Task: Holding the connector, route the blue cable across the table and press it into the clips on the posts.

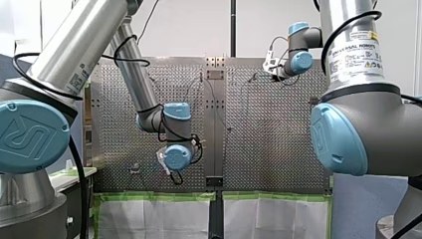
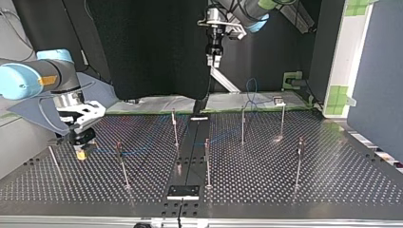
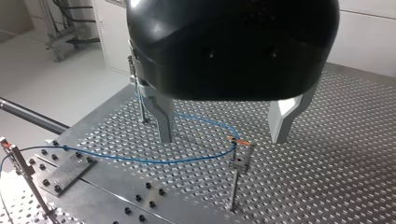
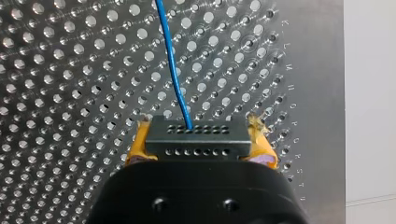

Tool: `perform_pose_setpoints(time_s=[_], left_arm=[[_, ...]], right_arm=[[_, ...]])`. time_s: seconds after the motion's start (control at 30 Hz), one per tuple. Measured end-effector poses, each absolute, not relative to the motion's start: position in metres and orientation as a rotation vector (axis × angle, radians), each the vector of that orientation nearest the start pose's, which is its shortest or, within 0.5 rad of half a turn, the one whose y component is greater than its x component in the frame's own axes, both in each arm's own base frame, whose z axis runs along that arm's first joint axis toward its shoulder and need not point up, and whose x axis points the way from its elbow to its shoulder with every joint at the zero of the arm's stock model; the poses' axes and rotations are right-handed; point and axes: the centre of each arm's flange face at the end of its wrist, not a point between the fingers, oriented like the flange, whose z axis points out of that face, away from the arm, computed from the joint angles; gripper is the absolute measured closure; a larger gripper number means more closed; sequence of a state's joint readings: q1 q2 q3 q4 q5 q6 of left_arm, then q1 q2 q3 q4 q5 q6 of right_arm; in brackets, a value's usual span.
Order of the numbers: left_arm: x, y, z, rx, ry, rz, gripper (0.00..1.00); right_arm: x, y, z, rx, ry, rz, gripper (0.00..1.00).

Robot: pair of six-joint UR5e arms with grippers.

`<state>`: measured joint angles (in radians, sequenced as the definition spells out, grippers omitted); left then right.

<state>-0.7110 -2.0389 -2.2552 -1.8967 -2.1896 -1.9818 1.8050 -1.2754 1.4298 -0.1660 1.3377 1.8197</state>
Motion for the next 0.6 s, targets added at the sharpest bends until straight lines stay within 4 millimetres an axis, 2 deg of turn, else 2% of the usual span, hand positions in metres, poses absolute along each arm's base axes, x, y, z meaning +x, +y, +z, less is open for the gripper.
perform_pose_setpoints(time_s=[0.33,0.6], left_arm=[[0.258,-0.322,0.074,-0.257,1.551,-0.403,0.0],[0.254,-0.318,0.071,-0.253,1.561,-0.396,0.0]], right_arm=[[0.291,-0.557,0.411,1.448,-1.177,1.71,1.0],[0.291,-0.557,0.411,1.447,-1.179,1.709,1.0]])
